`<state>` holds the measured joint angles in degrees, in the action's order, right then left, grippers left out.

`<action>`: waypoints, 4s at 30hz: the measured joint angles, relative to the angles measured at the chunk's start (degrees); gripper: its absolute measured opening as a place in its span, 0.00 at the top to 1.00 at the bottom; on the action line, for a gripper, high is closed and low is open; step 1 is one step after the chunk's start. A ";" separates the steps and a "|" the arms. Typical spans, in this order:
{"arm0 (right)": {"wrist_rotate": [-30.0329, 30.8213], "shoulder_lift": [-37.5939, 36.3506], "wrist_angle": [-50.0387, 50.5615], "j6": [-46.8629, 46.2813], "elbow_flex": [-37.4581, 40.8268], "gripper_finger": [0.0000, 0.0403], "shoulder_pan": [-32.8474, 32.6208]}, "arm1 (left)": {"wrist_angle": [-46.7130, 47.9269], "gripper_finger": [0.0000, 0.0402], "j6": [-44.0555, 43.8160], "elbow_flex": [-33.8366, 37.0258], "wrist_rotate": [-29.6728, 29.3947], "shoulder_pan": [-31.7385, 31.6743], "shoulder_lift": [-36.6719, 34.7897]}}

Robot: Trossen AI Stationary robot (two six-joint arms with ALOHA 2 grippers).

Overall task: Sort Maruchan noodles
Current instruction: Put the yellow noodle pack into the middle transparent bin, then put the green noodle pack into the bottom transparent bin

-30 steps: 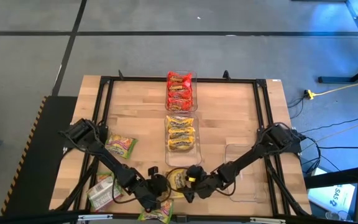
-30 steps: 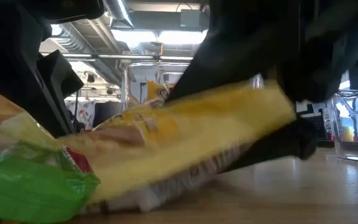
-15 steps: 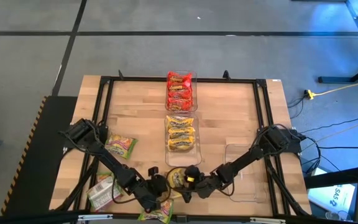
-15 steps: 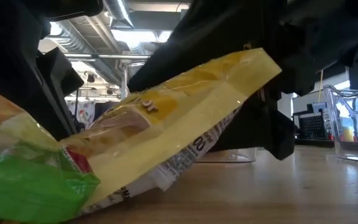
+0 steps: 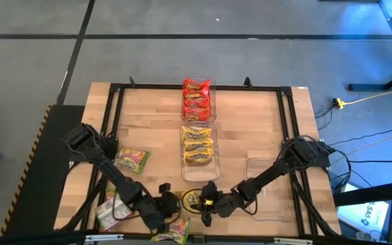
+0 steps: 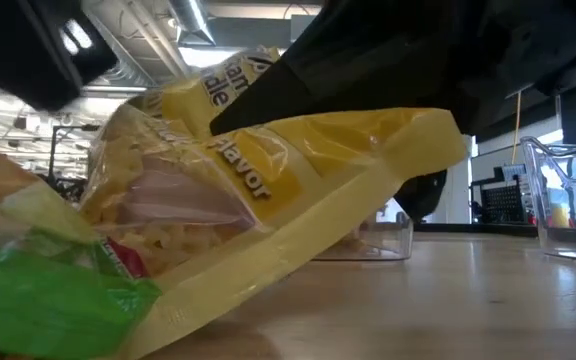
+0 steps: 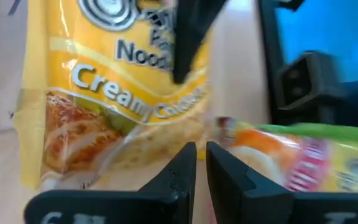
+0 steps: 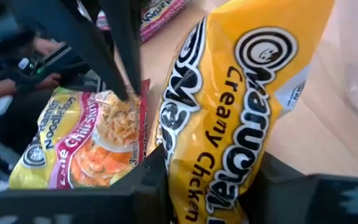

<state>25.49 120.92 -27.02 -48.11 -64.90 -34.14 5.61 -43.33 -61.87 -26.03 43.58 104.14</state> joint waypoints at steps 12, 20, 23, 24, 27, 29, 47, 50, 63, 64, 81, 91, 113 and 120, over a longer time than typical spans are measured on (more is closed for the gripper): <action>1.04 -3.24 1.88 14.35 0.21 0.75 -0.83 | 3.42 0.92 -1.46 0.00 -4.98 2.77 -8.22; 1.63 -10.88 10.00 23.87 0.19 0.75 -0.71 | 4.70 0.92 -5.57 0.00 -8.91 2.46 -13.63; 2.00 -14.38 13.20 28.14 0.19 0.75 -0.71 | 6.46 0.92 -4.89 0.00 -11.93 2.46 -16.43; 2.00 -15.99 15.11 29.49 0.21 0.75 -0.71 | 6.69 0.92 -4.60 -0.01 -13.23 2.46 -17.35; 2.95 -20.48 19.48 33.12 0.19 0.75 -0.47 | 8.60 0.92 -3.17 0.00 -17.53 2.71 -19.48; 3.43 -23.56 22.87 35.08 0.19 0.75 -0.02 | 9.57 0.92 -2.02 -0.02 -19.49 2.79 -20.66; -18.03 -24.38 65.18 45.45 -20.48 0.75 18.47 | -3.43 0.92 -7.84 15.90 -17.76 1.43 -20.24; -22.01 -21.41 66.53 46.17 -20.60 0.75 20.66 | -4.81 0.92 -9.22 17.92 -17.76 1.43 -20.24; -25.11 -11.34 68.07 51.62 -20.60 0.75 22.32 | -5.69 0.92 -10.16 19.15 -17.96 1.41 -20.24; -25.11 -10.86 68.08 51.62 -20.60 0.75 22.30 | -5.69 0.92 -10.16 19.15 -17.98 1.41 -20.24; -22.60 -7.39 67.59 51.50 -20.60 0.38 22.19 | -5.69 0.92 -10.12 19.15 -18.71 1.33 -20.24; -21.58 -9.13 79.13 49.54 -29.96 0.35 21.86 | -6.31 0.92 -8.54 19.10 -19.61 1.03 -20.24; -4.11 -11.91 47.09 30.32 -18.13 0.34 -7.69 | -11.18 0.96 -8.90 11.69 -2.63 5.74 -15.43; -5.09 -11.89 29.38 26.86 -11.72 0.34 -7.54 | -6.81 0.98 -25.45 8.96 -1.01 13.26 -12.69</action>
<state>20.40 109.03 2.35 -21.25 -76.62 -41.68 -1.20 -68.79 -52.91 -27.04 56.84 91.45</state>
